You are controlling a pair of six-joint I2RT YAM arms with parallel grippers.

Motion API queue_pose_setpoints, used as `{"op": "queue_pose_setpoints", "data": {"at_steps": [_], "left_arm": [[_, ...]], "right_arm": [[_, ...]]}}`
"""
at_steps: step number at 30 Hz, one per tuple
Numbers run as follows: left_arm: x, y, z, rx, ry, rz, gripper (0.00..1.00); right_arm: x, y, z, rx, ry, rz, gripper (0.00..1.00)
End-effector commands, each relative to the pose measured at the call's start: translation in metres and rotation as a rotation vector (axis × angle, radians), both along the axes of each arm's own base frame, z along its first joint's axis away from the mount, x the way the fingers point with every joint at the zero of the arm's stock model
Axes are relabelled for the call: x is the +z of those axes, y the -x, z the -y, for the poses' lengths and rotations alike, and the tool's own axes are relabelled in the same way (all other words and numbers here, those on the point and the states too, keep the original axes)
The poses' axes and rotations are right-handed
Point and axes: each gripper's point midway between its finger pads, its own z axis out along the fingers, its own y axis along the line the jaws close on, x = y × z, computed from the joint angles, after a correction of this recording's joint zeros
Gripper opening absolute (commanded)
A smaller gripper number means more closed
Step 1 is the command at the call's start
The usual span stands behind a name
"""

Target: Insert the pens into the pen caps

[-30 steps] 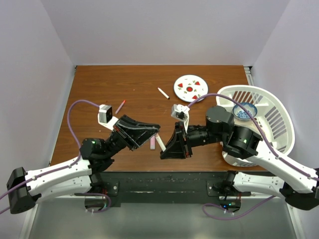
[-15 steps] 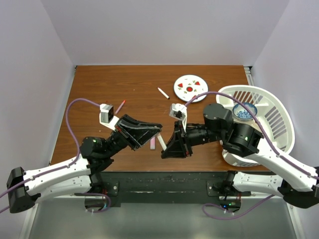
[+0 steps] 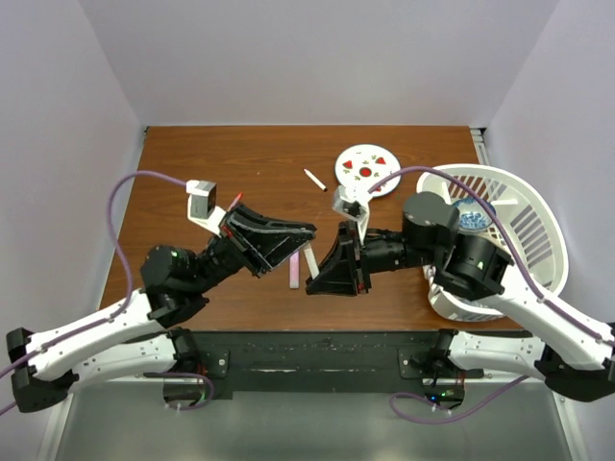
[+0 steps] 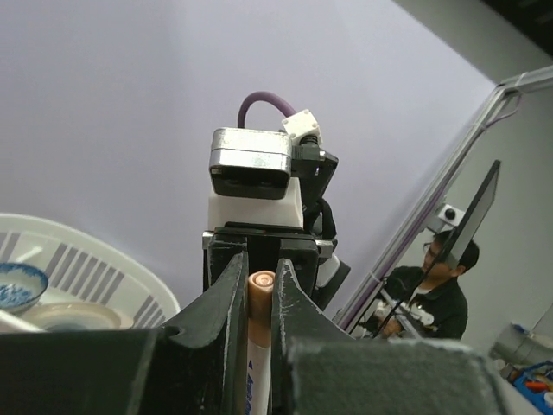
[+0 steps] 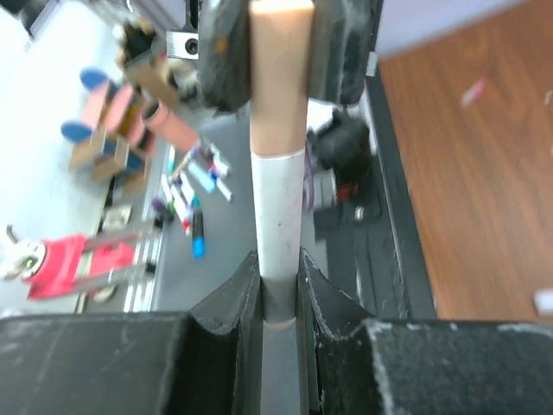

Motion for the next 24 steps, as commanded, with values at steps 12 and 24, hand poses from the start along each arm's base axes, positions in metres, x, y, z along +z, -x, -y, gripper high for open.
{"op": "queue_pose_setpoints", "data": {"at_steps": [12,24], "left_arm": [[-0.136,-0.115,-0.036,0.399,-0.871,-0.34,0.0],[-0.33,-0.226,-0.104,0.665,-1.197,-0.729,0.0]], "right_arm": [[-0.008,-0.001,0.092,-0.339,-0.317,0.066,0.81],[-0.038,-0.013,0.091,-0.421,-0.25,-0.03,0.89]]}}
